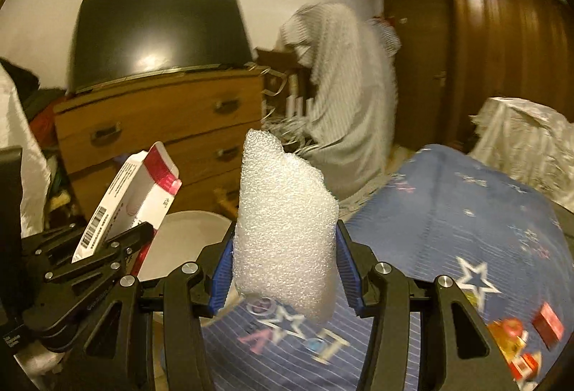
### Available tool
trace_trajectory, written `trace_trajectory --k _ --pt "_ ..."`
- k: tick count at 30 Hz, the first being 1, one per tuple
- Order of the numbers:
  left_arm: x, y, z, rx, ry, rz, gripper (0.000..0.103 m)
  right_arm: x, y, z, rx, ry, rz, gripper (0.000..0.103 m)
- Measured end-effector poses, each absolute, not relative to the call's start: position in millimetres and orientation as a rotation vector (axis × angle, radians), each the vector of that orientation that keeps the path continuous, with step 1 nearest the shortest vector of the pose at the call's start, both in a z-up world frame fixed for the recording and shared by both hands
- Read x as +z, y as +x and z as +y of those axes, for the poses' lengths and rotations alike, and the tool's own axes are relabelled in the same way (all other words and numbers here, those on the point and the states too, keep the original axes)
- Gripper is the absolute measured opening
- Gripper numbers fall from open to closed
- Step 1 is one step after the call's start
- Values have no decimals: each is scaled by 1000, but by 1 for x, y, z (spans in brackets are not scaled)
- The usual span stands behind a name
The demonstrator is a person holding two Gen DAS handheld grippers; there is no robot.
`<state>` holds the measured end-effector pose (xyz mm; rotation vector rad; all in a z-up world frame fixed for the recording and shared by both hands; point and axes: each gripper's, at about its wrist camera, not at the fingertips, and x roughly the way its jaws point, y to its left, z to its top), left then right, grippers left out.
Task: Collect trash
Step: 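Lift both held items and carry them over the white bucket, then open both tools to drop the wrapper and foam into the bucket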
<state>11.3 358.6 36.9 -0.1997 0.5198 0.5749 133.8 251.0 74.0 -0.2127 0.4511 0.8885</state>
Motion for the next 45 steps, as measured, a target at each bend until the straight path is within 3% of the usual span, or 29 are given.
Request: trace_trajectory --k 6,14,19,38,40,42,45 --pt "22 21 413 585 -272 616 17 60 151 356 986 -297 567 52" --pt "-13 35 472 560 -398 749 17 1 189 465 1083 -420 874 52" --pt "-33 39 488 549 -421 816 17 -29 198 483 1095 -474 941 53" --pt "-52 36 522 599 -454 838 20 -45 206 481 1126 -470 973 53" --pt "-52 36 521 606 -448 842 25 -46 207 480 1130 -466 979 55" --pt "-52 36 522 614 -442 840 52 -47 209 478 1130 -455 981 66" --pt "-50 33 523 631 -433 828 60 -46 211 474 1133 -430 982 68"
